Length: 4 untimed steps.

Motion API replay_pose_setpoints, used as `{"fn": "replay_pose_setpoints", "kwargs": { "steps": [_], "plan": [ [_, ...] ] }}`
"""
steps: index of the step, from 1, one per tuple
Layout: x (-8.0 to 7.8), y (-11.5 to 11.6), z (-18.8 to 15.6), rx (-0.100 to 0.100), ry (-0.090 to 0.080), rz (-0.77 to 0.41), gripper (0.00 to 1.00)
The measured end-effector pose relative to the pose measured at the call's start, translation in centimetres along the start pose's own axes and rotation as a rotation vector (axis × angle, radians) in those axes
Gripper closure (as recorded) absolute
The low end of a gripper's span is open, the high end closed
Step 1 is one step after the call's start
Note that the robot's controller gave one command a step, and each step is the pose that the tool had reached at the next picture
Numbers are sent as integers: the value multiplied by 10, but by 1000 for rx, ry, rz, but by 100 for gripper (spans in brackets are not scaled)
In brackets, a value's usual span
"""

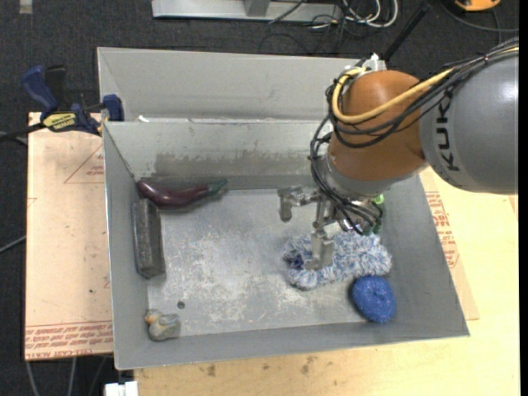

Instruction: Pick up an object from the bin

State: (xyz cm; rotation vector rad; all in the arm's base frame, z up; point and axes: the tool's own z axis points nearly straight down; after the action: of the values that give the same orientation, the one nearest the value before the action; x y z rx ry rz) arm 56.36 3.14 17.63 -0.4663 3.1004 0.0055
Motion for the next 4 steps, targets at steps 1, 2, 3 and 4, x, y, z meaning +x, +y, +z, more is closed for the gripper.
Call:
{"fn": "replay_pose_setpoints", "kwargs": {
  "steps": [1, 2, 3, 4],
  "plan": [
    [4, -33, 29, 3, 4, -93, 0],
    [0, -39, 35, 3, 3, -106, 0],
    [0, -13, 3, -2, 11, -316, 0],
    [25, -36, 9, 2, -5, -448, 0]
  ]
}}
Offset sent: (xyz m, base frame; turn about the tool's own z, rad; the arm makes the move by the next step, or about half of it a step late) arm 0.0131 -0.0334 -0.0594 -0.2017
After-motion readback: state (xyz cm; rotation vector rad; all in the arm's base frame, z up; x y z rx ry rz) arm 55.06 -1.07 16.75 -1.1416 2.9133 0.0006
